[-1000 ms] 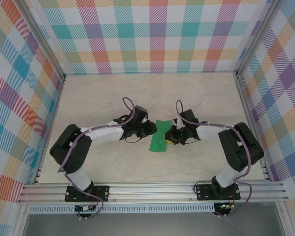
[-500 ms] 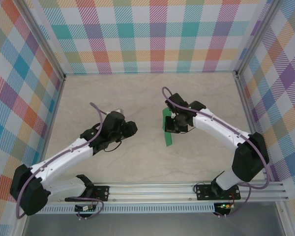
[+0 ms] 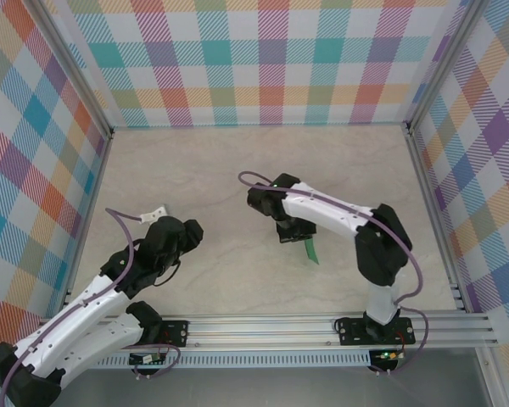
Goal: Fold a paper plane with a square sheet of paper (pick it up from the middle)
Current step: Turn over the paper at the center of the table.
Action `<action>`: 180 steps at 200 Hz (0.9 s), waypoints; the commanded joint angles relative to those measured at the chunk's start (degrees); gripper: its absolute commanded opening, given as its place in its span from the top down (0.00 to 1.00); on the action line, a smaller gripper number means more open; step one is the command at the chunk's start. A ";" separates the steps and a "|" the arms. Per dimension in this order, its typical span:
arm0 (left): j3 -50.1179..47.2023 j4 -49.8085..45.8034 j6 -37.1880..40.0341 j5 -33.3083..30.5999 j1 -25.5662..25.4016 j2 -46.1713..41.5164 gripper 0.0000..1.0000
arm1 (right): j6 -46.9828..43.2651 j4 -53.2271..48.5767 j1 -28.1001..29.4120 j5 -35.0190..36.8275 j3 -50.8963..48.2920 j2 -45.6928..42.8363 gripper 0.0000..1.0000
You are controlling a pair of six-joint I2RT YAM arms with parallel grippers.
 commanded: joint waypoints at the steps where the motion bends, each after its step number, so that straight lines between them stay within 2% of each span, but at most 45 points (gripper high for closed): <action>1: -0.38 -3.85 -0.45 -3.18 0.71 -1.70 0.46 | 2.33 -0.48 2.16 -3.71 4.14 6.73 0.97; 29: -0.34 -4.88 0.20 -2.25 0.73 -3.37 0.46 | 1.75 2.09 3.89 -8.95 10.99 13.74 0.91; 50: -0.21 -6.18 0.40 -2.16 0.74 -3.82 0.46 | 0.33 4.60 4.37 -13.76 14.99 16.41 0.81; 81: -0.21 -5.08 1.09 0.72 0.80 -3.44 0.45 | -2.72 13.62 4.39 -21.03 12.77 12.19 0.54; 101: -0.15 -2.98 1.27 3.88 0.89 -2.20 0.45 | -3.99 21.59 3.74 -24.92 6.42 4.86 0.42; 124: 0.00 1.75 2.16 9.16 0.95 1.24 0.44 | -4.02 30.44 1.46 -27.93 -4.25 -5.18 0.37; 149: 1.44 8.57 3.63 18.89 0.98 10.44 0.48 | -2.78 39.94 -4.61 -32.56 -18.50 -16.03 0.37; 180: 5.60 15.80 4.95 29.87 0.89 24.34 0.63 | -2.66 50.37 -15.00 -40.79 -33.28 -24.53 0.42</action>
